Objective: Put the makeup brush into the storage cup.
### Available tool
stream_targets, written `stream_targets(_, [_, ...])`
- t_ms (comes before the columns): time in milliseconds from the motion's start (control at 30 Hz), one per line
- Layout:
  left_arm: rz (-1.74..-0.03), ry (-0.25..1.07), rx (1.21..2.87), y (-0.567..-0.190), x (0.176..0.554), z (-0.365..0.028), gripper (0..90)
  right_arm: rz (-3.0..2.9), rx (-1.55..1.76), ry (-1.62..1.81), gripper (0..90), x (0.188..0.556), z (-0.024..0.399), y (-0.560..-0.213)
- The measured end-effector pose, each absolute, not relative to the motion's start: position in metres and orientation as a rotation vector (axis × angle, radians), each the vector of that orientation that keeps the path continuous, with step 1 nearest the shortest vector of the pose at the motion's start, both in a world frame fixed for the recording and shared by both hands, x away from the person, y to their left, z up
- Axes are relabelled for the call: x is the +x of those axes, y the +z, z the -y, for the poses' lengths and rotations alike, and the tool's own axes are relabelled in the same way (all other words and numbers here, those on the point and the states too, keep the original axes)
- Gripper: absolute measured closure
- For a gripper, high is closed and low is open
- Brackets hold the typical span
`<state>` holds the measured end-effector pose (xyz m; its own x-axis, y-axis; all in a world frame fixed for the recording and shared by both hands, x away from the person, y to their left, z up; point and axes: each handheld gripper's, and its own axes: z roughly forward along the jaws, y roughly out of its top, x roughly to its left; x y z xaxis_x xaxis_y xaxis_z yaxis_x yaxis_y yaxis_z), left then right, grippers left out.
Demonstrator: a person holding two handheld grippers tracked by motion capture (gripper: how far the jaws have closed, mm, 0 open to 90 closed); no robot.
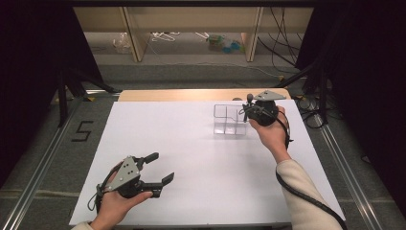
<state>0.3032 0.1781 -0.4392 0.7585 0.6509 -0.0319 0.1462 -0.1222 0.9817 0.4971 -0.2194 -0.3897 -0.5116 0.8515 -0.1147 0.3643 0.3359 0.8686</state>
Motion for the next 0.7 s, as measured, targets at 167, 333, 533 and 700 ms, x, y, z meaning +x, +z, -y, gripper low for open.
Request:
stream_targets(167, [-0.639, 0.488, 1.667, -0.4392, 0.3035, -0.1782, 16.8, -2.031, 1.06, 1.104, 77.6, 0.4977, 0.2201, -0.3911])
stream_targets(333, [-0.637, 0.491, 1.669, -0.4391, 0.3036, -0.1786, 16.8, -2.039, 1.067, 1.108, 77.6, 0.4982, 0.2193, -0.3927])
stream_targets(533, [-0.636, 0.493, 1.67, -0.4389, 0.3035, -0.1787, 16.8, -2.043, 1.07, 1.096, 77.6, 0.4983, 0.2196, -0.3941])
stream_targets(700, [-0.636, 0.493, 1.671, -0.4389, 0.3035, -0.1788, 16.9, -2.039, 1.066, 1.096, 77.6, 0.4987, 0.2191, -0.3952])
